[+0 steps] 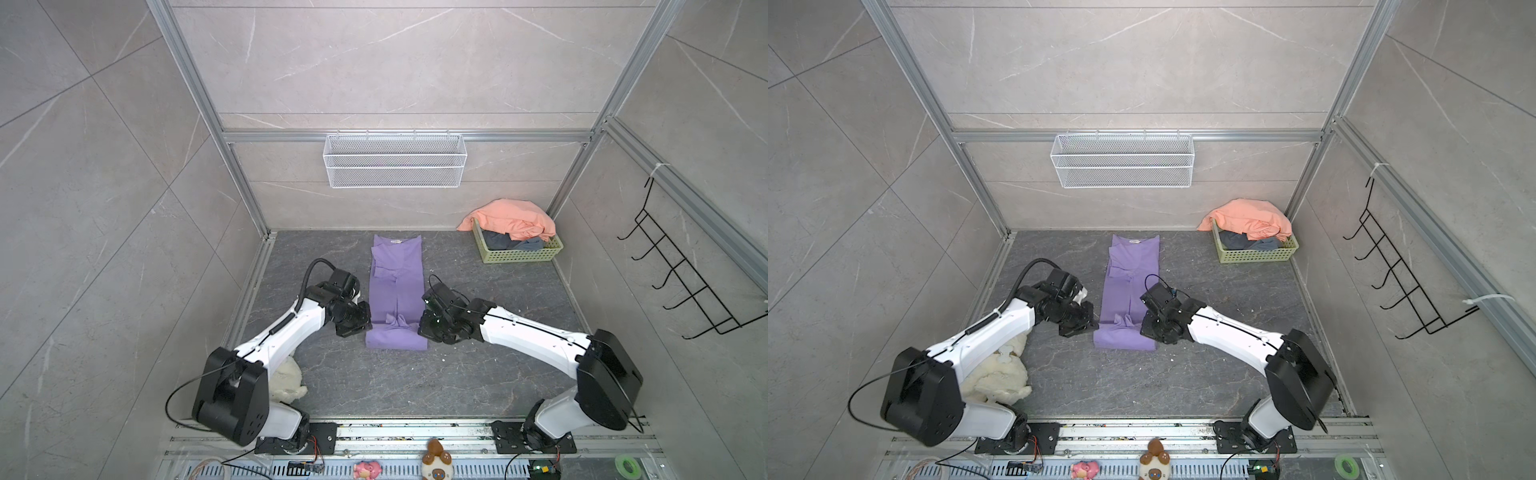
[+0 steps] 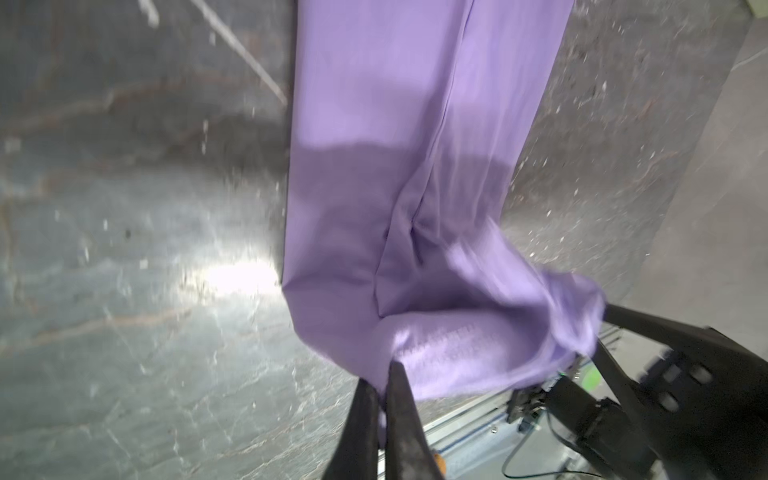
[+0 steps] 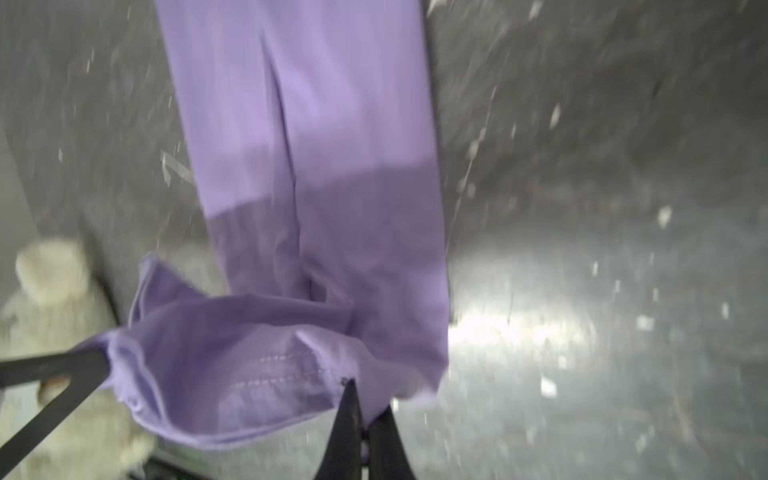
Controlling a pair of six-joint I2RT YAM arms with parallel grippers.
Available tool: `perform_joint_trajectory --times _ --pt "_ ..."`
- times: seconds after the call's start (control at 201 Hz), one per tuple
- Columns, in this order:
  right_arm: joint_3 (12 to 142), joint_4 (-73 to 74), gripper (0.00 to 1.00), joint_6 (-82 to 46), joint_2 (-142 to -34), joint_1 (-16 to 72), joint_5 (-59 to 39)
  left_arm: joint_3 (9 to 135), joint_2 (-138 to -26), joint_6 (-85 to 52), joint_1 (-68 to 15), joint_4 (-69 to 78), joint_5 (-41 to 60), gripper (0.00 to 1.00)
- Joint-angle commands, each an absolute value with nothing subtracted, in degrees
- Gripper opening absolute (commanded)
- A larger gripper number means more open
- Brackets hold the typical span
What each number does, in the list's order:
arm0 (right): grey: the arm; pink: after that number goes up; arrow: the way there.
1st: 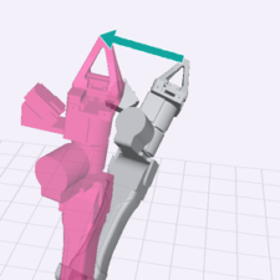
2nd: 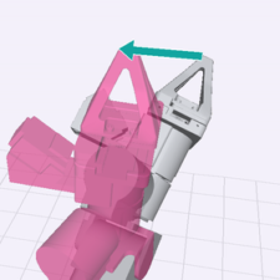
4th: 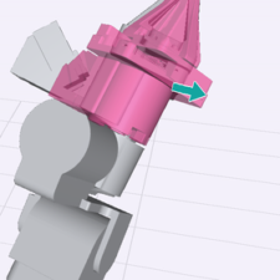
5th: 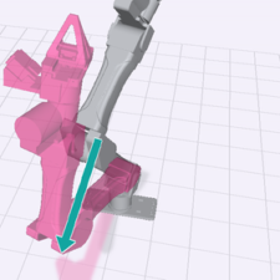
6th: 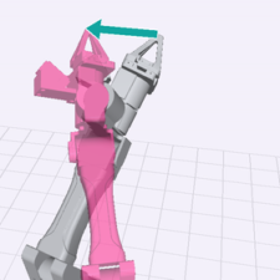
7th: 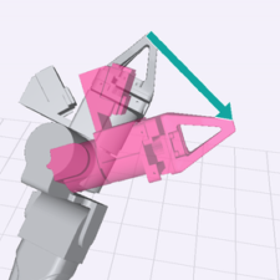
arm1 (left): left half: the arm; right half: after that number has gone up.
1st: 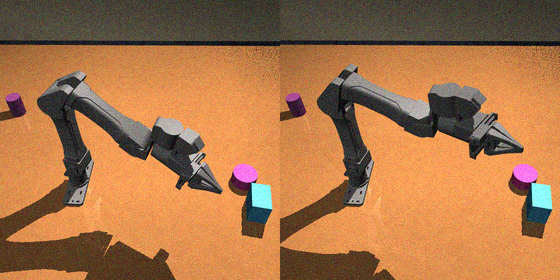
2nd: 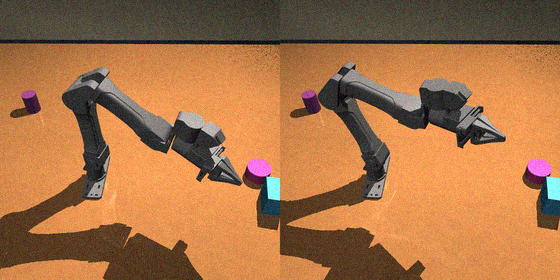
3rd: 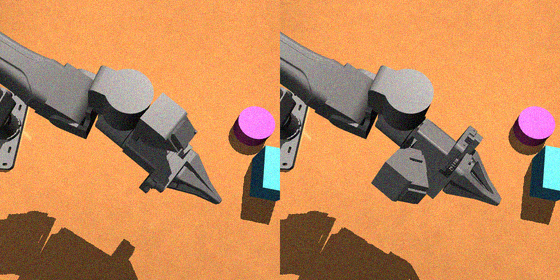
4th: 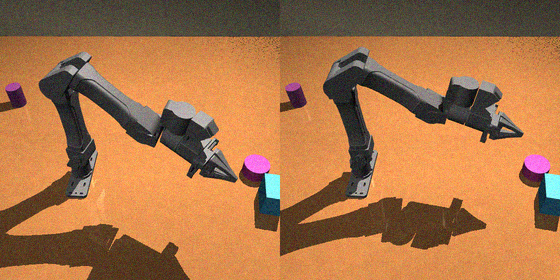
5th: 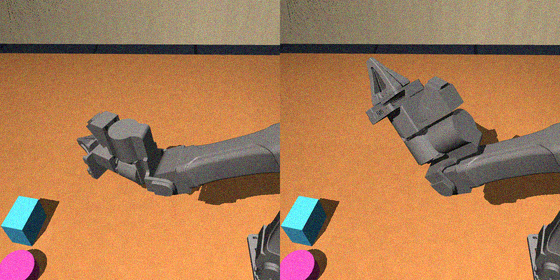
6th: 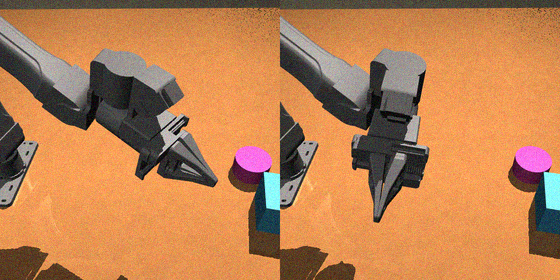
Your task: Fold and stack the t-shirts
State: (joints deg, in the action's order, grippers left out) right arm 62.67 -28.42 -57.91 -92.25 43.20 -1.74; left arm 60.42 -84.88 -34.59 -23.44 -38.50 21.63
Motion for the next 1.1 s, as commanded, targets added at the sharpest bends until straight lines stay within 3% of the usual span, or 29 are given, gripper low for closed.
perform_joint_trajectory --times 0.0,0.264,0.488,0.771,0.841,0.911,0.976,1.095 --pt "68.56 -24.96 0.05 -54.91 -100.51 40.58 -2.77 66.78 -90.90 -27.78 -21.09 -37.59 25.49 0.00" --pt "83.91 -27.68 0.04 -53.18 -113.33 33.94 -4.86 80.53 -106.72 -26.28 -16.42 -37.39 30.52 0.00" --pt "88.46 -28.65 0.04 -51.53 -114.89 30.45 -8.06 87.76 -112.14 -26.40 -15.83 -37.28 32.02 0.00" --pt "98.05 -29.31 0.06 -51.83 -126.15 27.43 -13.20 97.34 -121.63 -26.97 -13.94 -38.90 34.32 0.00" --pt "99.63 -29.79 0.09 -52.11 -127.47 26.70 -14.07 98.73 -123.07 -27.07 -13.73 -39.37 34.29 0.12" --pt "100.45 -29.67 0.19 -52.29 -127.44 25.97 -14.17 99.47 -123.71 -27.22 -13.34 -39.57 34.03 0.26" --pt "100.48 -29.19 0.25 -52.29 -126.36 25.03 -13.74 99.63 -123.55 -27.66 -12.54 -39.29 33.63 0.31" --pt "99.10 -27.70 0.45 -51.87 -122.77 23.26 -12.51 98.81 -121.75 -28.99 -9.86 -38.07 33.03 0.44"
